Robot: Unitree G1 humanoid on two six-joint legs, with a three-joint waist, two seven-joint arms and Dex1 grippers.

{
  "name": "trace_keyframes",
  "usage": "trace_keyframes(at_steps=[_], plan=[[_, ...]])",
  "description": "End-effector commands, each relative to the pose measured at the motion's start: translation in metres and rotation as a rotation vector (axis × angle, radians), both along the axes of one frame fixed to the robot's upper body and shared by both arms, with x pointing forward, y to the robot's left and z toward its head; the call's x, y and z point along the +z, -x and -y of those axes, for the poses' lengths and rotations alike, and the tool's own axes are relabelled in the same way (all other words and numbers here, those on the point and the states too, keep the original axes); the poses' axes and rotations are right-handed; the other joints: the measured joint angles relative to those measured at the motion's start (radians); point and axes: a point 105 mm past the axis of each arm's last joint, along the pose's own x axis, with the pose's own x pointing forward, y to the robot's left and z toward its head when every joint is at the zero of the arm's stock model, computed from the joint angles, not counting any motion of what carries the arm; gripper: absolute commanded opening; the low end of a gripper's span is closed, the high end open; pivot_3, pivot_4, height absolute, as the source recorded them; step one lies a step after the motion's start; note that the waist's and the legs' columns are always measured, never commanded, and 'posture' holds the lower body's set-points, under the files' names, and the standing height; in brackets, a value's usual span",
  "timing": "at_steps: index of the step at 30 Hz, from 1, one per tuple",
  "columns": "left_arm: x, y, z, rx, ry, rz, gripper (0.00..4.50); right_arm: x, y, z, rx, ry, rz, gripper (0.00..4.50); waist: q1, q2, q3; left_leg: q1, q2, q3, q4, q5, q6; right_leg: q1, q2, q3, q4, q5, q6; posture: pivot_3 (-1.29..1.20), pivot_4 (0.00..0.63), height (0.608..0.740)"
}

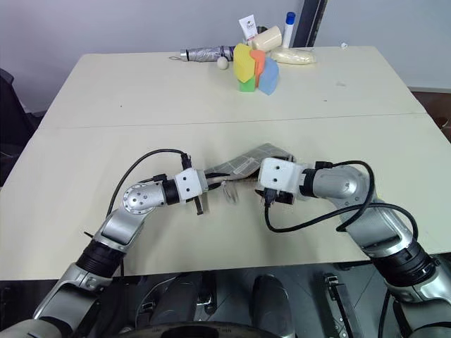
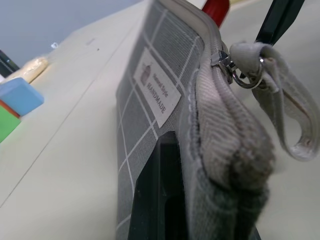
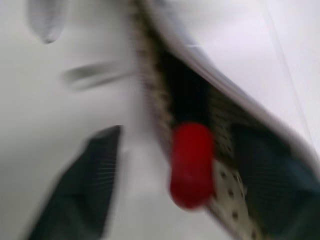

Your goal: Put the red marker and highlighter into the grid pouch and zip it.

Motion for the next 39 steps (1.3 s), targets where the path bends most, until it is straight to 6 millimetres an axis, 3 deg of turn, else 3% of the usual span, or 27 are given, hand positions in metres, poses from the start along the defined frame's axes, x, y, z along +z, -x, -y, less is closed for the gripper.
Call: trace_keyframes(at_steps=[1, 6, 11, 15, 17, 22, 24, 26, 28, 32, 36, 39], plan=[[0.011, -0.001, 0.001, 0.023, 0.083, -0.017, 0.0, 0.019, 0.009, 0.017, -0.075, -0.055, 0.034, 4.42, 0.002, 0.0, 0.0, 0.0, 0.0, 0.0, 0.0, 0.0, 0.0, 0.0, 0.0, 0.0, 0.0, 0.0, 0.0, 0.0, 0.15, 0.74], [0.007, -0.004, 0.012, 0.04, 0.144, -0.088, 0.0, 0.022, 0.023, 0.063, -0.303, -0.164, -0.001, 4.42, 0.003, 0.0, 0.0, 0.0, 0.0, -0.001, 0.0, 0.0, 0.001, 0.002, 0.0, -0.001, -0.001, 0.0, 0.0, 0.0, 0.15, 0.74], [0.006, -0.013, 0.022, 0.054, 0.186, -0.137, 0.0, 0.017, 0.039, 0.121, -0.631, -0.266, 0.009, 4.42, 0.005, 0.0, 0.0, 0.001, 0.0, -0.001, 0.001, 0.0, 0.001, 0.003, 0.0, -0.001, -0.001, 0.0, 0.0, 0.0, 0.15, 0.74], [0.006, -0.017, 0.031, 0.036, 0.199, -0.154, 0.0, -0.001, 0.058, 0.163, -0.894, -0.345, -0.018, 4.42, 0.007, 0.0, 0.0, 0.001, 0.0, -0.002, 0.001, 0.0, 0.001, 0.003, 0.001, -0.001, -0.001, 0.0, 0.0, 0.0, 0.15, 0.74], [0.006, -0.018, 0.038, 0.01, 0.201, -0.158, 0.0, -0.024, 0.074, 0.182, -1.061, -0.43, -0.074, 4.42, 0.012, 0.0, -0.001, 0.001, 0.0, -0.002, 0.001, 0.0, 0.001, 0.003, 0.001, -0.001, -0.001, 0.0, 0.0, 0.0, 0.15, 0.74], [0.008, -0.021, 0.044, -0.008, 0.203, -0.155, 0.0, -0.057, 0.089, 0.201, -1.261, -0.51, -0.115, 4.42, 0.022, 0.002, -0.001, 0.001, -0.001, -0.001, 0.001, 0.0, 0.001, 0.002, 0.001, -0.001, -0.001, 0.0, 0.0, 0.0, 0.15, 0.74], [0.008, -0.022, 0.044, -0.009, 0.205, -0.153, 0.0, -0.066, 0.092, 0.203, -1.3, -0.55, -0.13, 4.42, 0.022, 0.002, -0.002, 0.001, -0.001, -0.001, 0.001, 0.0, 0.001, 0.002, 0.001, -0.001, -0.001, 0.0, 0.0, 0.0, 0.15, 0.74], [0.008, -0.022, 0.044, -0.008, 0.207, -0.152, 0.0, -0.073, 0.093, 0.203, -1.314, -0.575, -0.153, 3.88, 0.022, 0.002, -0.002, 0.001, 0.0, -0.001, 0.001, 0.0, 0.001, 0.002, 0.001, -0.001, -0.001, 0.0, 0.0, 0.0, 0.15, 0.74], [0.008, -0.022, 0.043, -0.006, 0.209, -0.151, 0.0, -0.077, 0.092, 0.198, -1.302, -0.6, -0.18, 3.06, 0.023, 0.002, -0.002, 0.001, 0.0, -0.001, 0.001, 0.0, 0.001, 0.002, 0.001, -0.001, -0.001, 0.0, 0.0, 0.0, 0.15, 0.74], [0.006, -0.022, 0.038, 0.023, 0.213, -0.148, 0.0, -0.065, 0.073, 0.186, -1.237, -0.666, -0.172, 1.02, 0.021, 0.002, -0.002, 0.001, -0.001, -0.001, 0.001, 0.0, 0.001, 0.002, 0.001, -0.001, -0.001, 0.0, 0.0, 0.0, 0.15, 0.74], [0.007, -0.026, 0.032, 0.062, 0.21, -0.13, 0.0, -0.043, 0.054, 0.171, -1.082, -0.527, -0.101, 0.88, 0.02, 0.004, -0.002, 0.001, 0.0, -0.001, 0.001, 0.0, 0.001, 0.002, 0.001, -0.001, -0.001, 0.0, 0.0, 0.0, 0.15, 0.74], [0.01, -0.033, 0.024, 0.111, 0.204, -0.099, 0.0, -0.019, 0.041, 0.135, -0.818, -0.403, -0.04, 0.88, 0.019, 0.004, -0.002, 0.001, 0.0, -0.001, 0.001, 0.0, 0.001, 0.001, 0.001, -0.001, -0.001, 0.0, 0.0, 0.0, 0.15, 0.74]])
